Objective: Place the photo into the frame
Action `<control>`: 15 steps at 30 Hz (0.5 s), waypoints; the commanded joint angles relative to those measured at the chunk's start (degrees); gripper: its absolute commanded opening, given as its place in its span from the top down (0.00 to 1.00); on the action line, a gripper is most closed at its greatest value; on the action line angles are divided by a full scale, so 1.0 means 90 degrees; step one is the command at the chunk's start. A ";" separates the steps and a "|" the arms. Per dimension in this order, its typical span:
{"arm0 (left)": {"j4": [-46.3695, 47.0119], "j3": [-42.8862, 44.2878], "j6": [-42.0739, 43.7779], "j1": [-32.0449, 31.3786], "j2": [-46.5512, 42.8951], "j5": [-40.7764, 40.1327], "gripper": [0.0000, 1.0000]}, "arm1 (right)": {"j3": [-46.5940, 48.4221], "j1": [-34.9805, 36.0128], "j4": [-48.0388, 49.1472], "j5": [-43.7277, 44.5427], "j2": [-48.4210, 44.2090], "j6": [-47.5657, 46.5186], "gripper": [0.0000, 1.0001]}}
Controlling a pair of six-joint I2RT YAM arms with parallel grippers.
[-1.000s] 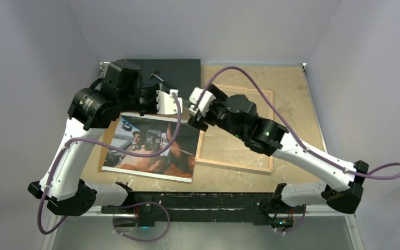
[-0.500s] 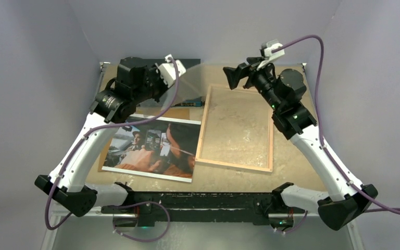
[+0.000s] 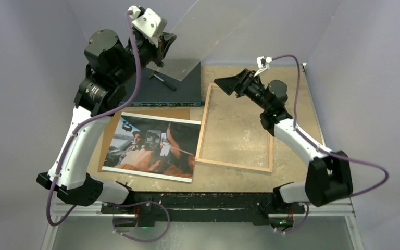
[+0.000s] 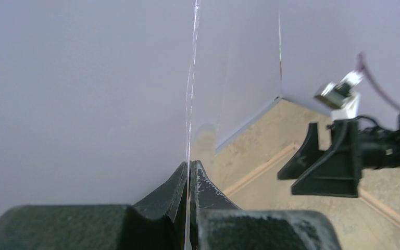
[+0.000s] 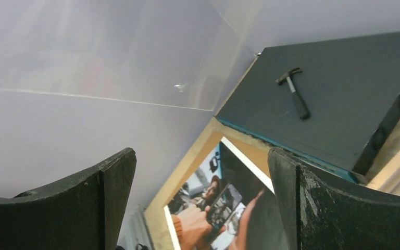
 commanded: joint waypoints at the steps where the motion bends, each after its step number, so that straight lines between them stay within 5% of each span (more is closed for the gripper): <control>1: 0.0599 0.0460 -0.0578 0.0016 -0.0120 0.0391 1.00 | -0.0191 -0.0068 0.3102 -0.0649 0.0639 0.1882 0.01; 8: 0.0582 0.0590 -0.1112 0.0020 -0.0215 0.0587 1.00 | 0.0144 -0.0122 0.7294 -0.0612 0.2414 0.4325 0.01; 15: 0.0606 0.0608 -0.1606 0.0028 -0.0296 0.0549 1.00 | 0.0651 -0.0100 0.8644 -0.0064 0.3226 0.4924 0.01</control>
